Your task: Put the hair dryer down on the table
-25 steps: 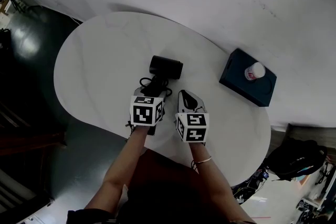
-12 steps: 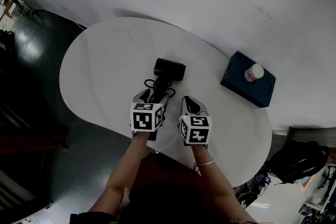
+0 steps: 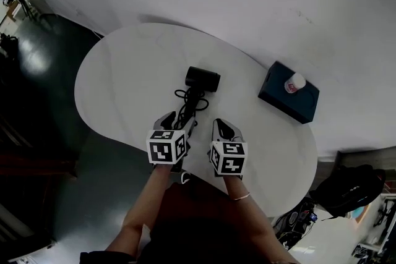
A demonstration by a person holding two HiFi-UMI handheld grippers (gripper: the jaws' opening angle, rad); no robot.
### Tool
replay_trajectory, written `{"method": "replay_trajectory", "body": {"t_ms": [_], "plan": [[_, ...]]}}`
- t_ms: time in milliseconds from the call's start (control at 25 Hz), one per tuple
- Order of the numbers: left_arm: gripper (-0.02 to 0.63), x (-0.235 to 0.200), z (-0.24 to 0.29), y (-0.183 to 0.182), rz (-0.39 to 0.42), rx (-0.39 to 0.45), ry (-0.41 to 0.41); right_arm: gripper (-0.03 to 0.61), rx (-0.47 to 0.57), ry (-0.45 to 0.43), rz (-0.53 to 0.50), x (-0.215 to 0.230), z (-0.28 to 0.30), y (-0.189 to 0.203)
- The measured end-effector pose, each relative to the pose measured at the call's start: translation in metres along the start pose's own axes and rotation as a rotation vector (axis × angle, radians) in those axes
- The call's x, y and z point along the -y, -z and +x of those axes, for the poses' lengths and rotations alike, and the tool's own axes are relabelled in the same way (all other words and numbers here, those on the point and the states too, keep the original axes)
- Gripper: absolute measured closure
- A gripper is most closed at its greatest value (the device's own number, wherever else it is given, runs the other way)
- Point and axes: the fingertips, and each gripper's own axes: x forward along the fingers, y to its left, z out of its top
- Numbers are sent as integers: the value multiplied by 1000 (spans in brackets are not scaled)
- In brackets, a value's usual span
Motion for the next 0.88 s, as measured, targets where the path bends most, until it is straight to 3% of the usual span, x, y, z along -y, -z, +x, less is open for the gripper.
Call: {"method": "replay_trajectory", "body": {"t_ms": [680,880], "plan": [[464,4,-83,1,55,128,-3,563,95,-33,-15,-46,-70,-2],[489,9,-105,4,104,162,-6,563,120,-51,-23,-57,-87,-1]]}}
